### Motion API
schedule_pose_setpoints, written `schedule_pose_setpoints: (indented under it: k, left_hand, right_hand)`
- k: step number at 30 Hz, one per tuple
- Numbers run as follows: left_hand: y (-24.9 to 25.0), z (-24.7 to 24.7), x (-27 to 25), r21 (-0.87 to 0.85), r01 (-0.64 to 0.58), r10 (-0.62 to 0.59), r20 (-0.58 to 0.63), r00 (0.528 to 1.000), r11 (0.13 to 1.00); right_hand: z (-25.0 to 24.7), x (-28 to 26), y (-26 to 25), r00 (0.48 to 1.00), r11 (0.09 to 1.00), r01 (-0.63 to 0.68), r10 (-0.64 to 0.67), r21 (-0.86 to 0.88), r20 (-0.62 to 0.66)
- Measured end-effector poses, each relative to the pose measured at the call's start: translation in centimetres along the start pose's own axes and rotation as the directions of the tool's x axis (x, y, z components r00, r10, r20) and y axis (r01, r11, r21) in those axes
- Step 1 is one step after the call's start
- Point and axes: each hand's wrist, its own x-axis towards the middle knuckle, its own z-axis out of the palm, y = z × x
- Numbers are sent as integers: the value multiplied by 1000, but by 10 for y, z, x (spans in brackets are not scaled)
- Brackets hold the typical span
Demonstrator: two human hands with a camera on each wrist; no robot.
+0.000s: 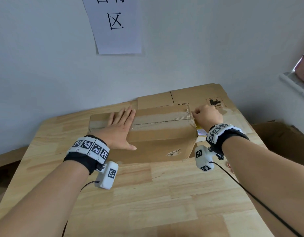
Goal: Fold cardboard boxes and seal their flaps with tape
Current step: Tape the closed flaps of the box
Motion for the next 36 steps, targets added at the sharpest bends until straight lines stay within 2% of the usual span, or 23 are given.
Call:
schedule_pose_setpoints:
  k: [6, 23, 28, 32, 34, 36]
  left_hand:
    - [31, -7, 17, 67, -117, 121, -59, 991, 991]
    - [94, -41, 50, 104, -269, 277, -72, 958, 958]
    - [110, -46, 60, 81, -280, 284, -46, 958, 957]
    - [128, -39, 65, 70, -317, 322, -77, 944, 946]
    - [123, -37, 66, 39, -320, 322, -75, 944, 947]
    - [120, -44, 66, 17, -319, 320, -59, 946, 948]
  right_hand:
    - [-3, -3, -1, 1000, 997, 22, -23, -71, -4]
    - [-6, -2, 14, 999, 999, 29, -31, -45, -41]
    - [-5, 1, 16, 998, 999, 35, -34, 16, -46]
    - [1, 0, 22, 999, 995, 43, -40, 93, -36]
    - [-4, 3, 27, 997, 986, 48, -38, 163, -63]
    - [-15, 8, 29, 992, 987, 65, -48, 148, -118]
